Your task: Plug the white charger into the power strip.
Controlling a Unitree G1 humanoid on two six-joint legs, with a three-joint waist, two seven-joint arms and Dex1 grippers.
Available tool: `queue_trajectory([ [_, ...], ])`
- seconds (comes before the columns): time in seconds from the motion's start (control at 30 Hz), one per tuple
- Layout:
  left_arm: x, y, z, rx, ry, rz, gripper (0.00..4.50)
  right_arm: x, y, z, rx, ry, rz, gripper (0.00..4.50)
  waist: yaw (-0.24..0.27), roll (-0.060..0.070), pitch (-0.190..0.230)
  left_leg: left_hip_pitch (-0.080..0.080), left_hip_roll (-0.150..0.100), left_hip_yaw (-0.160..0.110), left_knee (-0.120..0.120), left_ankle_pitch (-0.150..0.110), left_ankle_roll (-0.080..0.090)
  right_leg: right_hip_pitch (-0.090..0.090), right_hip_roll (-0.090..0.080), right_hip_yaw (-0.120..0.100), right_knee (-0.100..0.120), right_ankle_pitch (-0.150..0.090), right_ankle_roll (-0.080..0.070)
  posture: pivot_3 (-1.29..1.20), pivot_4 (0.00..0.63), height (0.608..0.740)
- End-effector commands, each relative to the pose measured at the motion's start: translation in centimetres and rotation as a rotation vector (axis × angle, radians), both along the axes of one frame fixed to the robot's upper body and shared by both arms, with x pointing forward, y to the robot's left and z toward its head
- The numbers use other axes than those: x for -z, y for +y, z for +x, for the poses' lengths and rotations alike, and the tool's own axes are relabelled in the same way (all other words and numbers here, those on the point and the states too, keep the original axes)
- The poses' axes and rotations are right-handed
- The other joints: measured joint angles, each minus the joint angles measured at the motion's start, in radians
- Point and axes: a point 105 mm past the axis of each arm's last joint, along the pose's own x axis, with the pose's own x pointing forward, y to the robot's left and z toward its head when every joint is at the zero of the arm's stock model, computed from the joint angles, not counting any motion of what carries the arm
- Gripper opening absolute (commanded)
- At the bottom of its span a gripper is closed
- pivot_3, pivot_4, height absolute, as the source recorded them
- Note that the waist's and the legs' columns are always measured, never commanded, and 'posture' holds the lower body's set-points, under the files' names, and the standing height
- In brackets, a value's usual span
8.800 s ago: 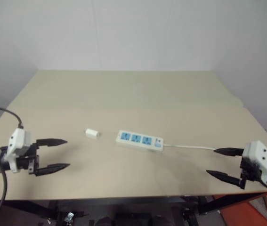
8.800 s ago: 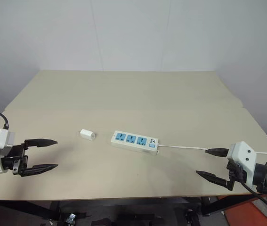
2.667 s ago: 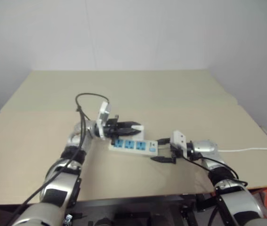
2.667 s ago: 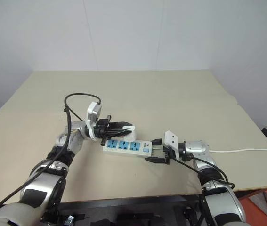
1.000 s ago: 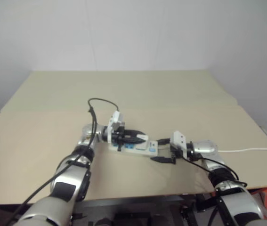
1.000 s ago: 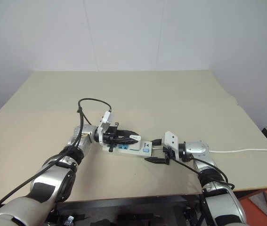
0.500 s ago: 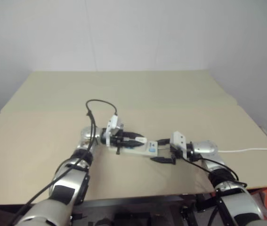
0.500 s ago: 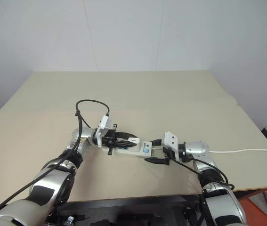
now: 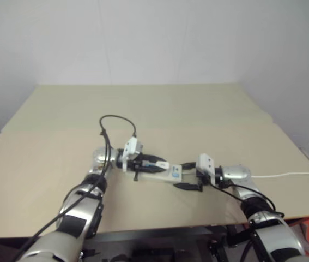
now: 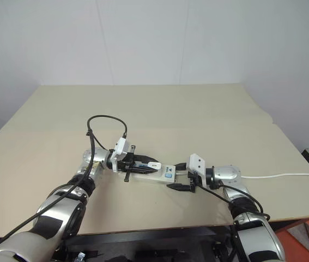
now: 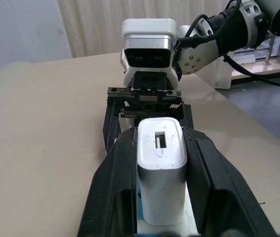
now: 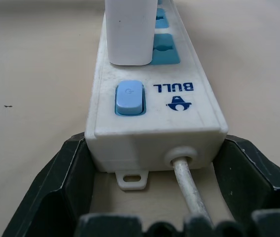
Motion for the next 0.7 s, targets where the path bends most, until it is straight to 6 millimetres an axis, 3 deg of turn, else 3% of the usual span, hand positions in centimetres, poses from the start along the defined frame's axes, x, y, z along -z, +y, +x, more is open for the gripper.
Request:
queue_trajectory([
  [0.03, 3.1, 2.3, -0.3, -0.064, 0.135, 0.107, 1.0, 1.0, -0.6, -0.8, -0.028, 0.019, -0.054, 3.41, 0.0, 0.001, -0.001, 0.0, 0.0, 0.0, 0.0, 0.0, 0.0, 0.0, 0.0, 0.0, 0.0, 0.0, 0.0, 0.0, 0.15, 0.74],
  [0.07, 3.2, 2.4, -0.3, -0.065, 0.135, 0.108, 1.0, 1.0, -0.6, -0.8, -0.028, 0.019, -0.054, 3.41, 0.0, 0.001, -0.001, 0.0, 0.0, 0.0, 0.0, 0.0, 0.0, 0.0, 0.0, 0.0, 0.0, 0.0, 0.0, 0.0, 0.15, 0.74],
  [0.1, 3.2, 2.4, -0.3, -0.068, 0.136, 0.104, 1.72, 1.0, -0.6, -0.8, -0.028, 0.019, -0.054, 3.41, -0.002, 0.002, -0.002, 0.0, 0.0, 0.0, 0.0, 0.0, 0.0, 0.0, 0.0, 0.0, 0.0, 0.0, 0.0, 0.0, 0.15, 0.74],
  [0.4, 2.7, 2.6, -0.2, -0.07, 0.079, 0.079, 4.48, 1.0, -0.7, -0.8, -0.029, 0.023, -0.057, 3.41, 0.003, 0.003, -0.002, 0.0, -0.001, 0.0, -0.001, 0.0, 0.0, 0.0, -0.001, 0.0, 0.0, 0.0, 0.0, 0.0, 0.15, 0.74],
  [0.7, -0.1, 3.9, 0.7, -0.074, -0.045, 0.12, 4.48, 0.7, -0.6, -0.3, -0.008, 0.045, -0.04, 3.41, 0.002, 0.003, -0.002, -0.001, 0.0, 0.0, -0.001, 0.0, 0.001, -0.001, 0.0, 0.0, 0.0, 0.0, 0.0, 0.0, 0.15, 0.74],
])
